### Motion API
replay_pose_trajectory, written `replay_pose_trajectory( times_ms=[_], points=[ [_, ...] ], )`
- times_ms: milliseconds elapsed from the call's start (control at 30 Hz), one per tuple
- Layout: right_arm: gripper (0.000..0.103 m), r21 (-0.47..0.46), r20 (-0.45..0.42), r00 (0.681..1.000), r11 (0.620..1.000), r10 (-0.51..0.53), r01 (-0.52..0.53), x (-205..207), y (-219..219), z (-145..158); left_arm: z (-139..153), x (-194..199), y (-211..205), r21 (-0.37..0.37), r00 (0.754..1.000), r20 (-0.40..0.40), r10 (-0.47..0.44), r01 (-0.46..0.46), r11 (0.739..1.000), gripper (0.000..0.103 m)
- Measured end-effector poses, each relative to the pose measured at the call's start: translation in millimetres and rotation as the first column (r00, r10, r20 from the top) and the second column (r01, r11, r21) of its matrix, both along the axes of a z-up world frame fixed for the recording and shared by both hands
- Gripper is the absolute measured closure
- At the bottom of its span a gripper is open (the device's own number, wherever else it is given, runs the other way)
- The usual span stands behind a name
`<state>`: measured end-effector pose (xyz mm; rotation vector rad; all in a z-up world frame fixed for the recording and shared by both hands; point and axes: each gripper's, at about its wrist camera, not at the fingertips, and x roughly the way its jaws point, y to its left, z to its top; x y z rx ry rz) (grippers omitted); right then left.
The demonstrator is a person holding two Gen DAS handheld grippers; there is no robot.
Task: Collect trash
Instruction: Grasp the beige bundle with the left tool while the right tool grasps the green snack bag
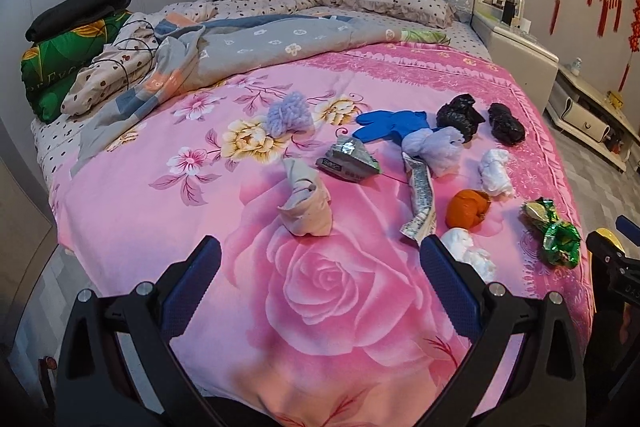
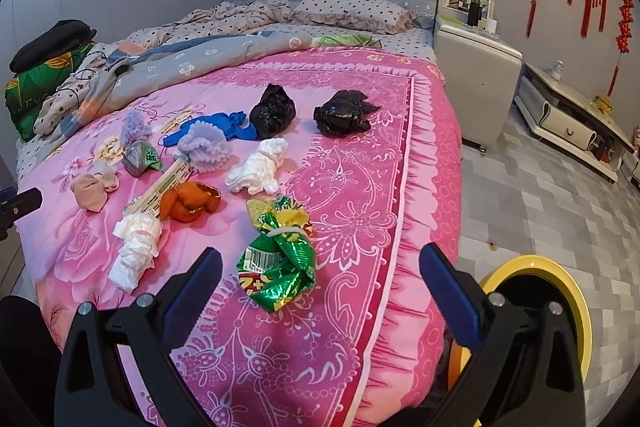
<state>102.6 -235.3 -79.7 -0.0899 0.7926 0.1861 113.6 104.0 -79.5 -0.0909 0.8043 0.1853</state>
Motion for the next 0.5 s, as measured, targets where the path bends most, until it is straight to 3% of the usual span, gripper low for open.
replay_pose_trajectory(
  times_ms=[267,500],
  points=[
    [0.008,-0.025,-0.072,0.997,0.999,0.017,-0.019,30,9,-21,-36,55,24,-0.055,0.991,-0.129,0.026,-0.034,0.998,0.008],
    [0.008,-0.041,-0.11,0.993,0.998,0.039,-0.043,53,17,-35,-62,95,42,-0.047,0.977,-0.205,0.056,-0.067,0.997,0.008]
  ],
)
